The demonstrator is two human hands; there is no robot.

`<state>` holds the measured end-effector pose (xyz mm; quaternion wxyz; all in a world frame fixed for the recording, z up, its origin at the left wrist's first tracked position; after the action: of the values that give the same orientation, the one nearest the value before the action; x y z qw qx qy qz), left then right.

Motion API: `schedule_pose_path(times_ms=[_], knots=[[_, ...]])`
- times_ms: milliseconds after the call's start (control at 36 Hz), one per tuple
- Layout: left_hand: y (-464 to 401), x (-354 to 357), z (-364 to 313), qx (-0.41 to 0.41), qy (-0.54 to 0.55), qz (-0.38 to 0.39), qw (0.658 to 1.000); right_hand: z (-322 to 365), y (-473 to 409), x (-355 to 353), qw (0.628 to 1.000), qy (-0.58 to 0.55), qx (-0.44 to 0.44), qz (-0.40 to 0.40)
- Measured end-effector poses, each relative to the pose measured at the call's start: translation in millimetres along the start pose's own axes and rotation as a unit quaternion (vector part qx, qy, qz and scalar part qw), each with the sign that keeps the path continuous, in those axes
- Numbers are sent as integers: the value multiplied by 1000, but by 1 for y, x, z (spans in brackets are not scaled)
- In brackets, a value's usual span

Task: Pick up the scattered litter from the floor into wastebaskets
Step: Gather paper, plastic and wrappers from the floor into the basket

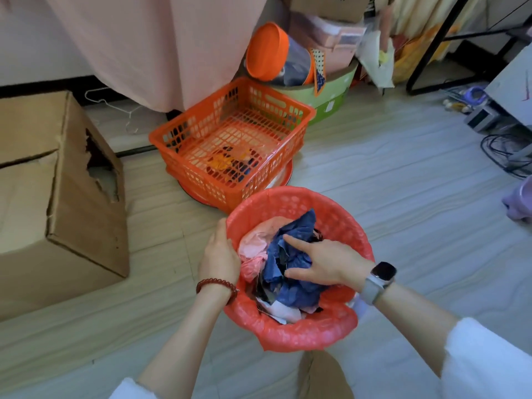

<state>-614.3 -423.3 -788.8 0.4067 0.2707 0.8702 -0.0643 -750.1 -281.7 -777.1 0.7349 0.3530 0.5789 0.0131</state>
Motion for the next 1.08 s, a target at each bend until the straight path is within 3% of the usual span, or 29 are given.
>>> schedule_pose_path(times_ms=[56,139,167,222,278,333,389,583,778,833,889,1000,1083], knots=[[1,-1,0,-1,-2,1,1000,0,18,-31,995,30,10,-90],[1,-1,-1,-3,-1,3,1000,13,35,-59,947,44,-29,-316],[1,-1,-1,-4,-2,3,1000,21,35,-57,939,54,-48,-337],[1,-1,-1,-5,-4,1,1000,38,20,-35,956,77,-86,-268],[0,0,1,-2,-4,-2,1000,38,-6,11,988,58,-86,-111],[0,0,2,3,-6,-7,1000,33,-28,49,997,34,-63,-18],[-1,1,3,4,-3,-13,1000,29,-47,73,999,21,-44,10],[-3,5,4,16,-11,-16,1000,25,-66,93,998,55,-33,-10],[-6,0,0,-5,-34,52,998,23,-38,43,985,-76,-58,140],[-8,-10,-13,-9,-72,48,996,19,-19,12,983,-108,-88,117],[-8,-25,-41,23,-71,4,997,12,5,-26,980,-157,-117,43],[7,-28,-127,174,-18,-52,983,-37,52,-79,953,-255,-86,-140],[31,7,-186,263,6,-31,964,-93,88,-83,914,-339,-42,-216]])
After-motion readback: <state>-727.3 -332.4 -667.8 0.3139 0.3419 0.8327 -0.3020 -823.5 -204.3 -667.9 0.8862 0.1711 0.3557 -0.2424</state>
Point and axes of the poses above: each hand's wrist, its own y-axis away from the middle knuckle, its own x-axis out of the palm, z = x × y, the point moved 6 cm from there along -y, towards the middle knuckle, and after that the axes turned 1 degree about -x, right-handed, at the moved point
